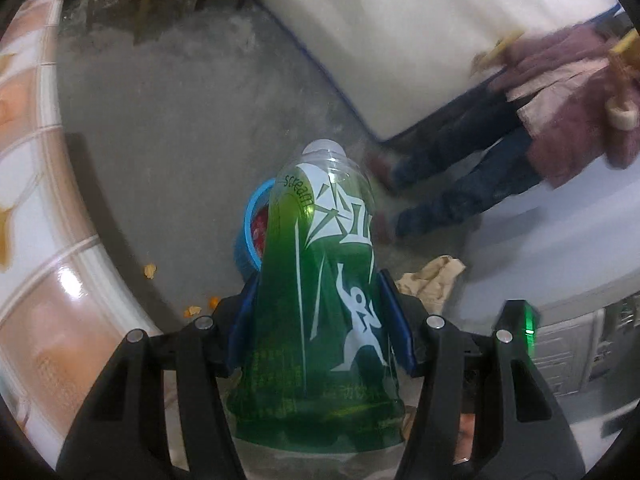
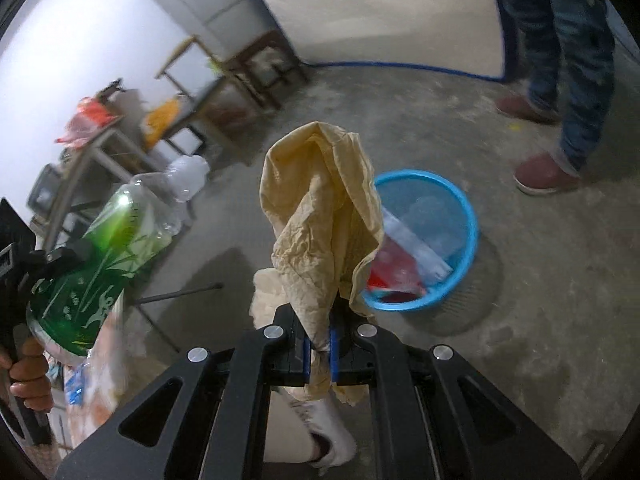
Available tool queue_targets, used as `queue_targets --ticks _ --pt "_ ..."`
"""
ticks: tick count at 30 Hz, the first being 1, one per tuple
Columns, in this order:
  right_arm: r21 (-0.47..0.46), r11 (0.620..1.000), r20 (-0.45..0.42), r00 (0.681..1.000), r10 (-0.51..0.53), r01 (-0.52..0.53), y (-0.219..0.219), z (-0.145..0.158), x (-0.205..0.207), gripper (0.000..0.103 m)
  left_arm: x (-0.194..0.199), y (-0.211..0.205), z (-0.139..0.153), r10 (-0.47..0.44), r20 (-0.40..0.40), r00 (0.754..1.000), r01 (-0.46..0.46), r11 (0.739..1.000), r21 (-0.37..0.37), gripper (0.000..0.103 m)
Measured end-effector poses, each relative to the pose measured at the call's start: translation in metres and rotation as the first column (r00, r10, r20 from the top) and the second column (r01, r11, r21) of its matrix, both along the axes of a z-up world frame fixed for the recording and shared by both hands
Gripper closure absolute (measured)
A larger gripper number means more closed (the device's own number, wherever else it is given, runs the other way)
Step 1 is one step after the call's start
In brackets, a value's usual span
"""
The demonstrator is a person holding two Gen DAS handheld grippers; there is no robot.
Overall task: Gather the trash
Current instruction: 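Carry the bottle and napkin over the blue wastebasket with both tools, then open both tools over the wastebasket, dropping the bottle and napkin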
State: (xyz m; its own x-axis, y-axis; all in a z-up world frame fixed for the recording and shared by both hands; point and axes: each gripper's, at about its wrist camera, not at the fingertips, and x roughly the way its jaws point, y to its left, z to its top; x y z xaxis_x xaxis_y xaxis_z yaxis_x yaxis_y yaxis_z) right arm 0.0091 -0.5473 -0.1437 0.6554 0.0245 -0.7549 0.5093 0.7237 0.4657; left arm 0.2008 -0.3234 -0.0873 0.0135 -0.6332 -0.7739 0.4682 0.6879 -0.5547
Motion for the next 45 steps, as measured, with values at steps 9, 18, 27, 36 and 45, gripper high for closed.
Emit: queue_targets --ticks 9,18,27,36,45 --pt "0.060 0.997 -0.134 0.990 -0.040 0.048 -0.059 -0.071 0.037 0.096 0.043 -0.106 -0.103 0.018 -0.205 0.979 0.031 0.972 0.232 0.048" --pt "0.048 0.999 -0.260 0.966 0.002 0.011 -0.082 -0.135 0.098 0.096 0.077 -0.134 -0.115 0.137 -0.200 0.970 -0.103 0.979 0.174 0.028" --pt "-0.043 0.998 -0.371 0.928 0.029 -0.049 -0.088 -0.168 0.138 0.094 0.064 -0.070 -0.026 0.141 -0.110 0.984 -0.140 0.990 0.015 0.027" --pt "-0.047 0.996 -0.340 0.939 0.052 -0.072 -0.100 -0.154 0.165 0.051 0.033 -0.014 0.043 0.119 0.023 0.993 -0.117 0.989 -0.088 0.027" --pt "-0.035 0.999 -0.243 0.970 -0.031 0.024 -0.118 -0.119 0.137 0.051 -0.001 0.034 0.074 0.098 0.109 0.989 -0.081 0.985 -0.149 0.027"
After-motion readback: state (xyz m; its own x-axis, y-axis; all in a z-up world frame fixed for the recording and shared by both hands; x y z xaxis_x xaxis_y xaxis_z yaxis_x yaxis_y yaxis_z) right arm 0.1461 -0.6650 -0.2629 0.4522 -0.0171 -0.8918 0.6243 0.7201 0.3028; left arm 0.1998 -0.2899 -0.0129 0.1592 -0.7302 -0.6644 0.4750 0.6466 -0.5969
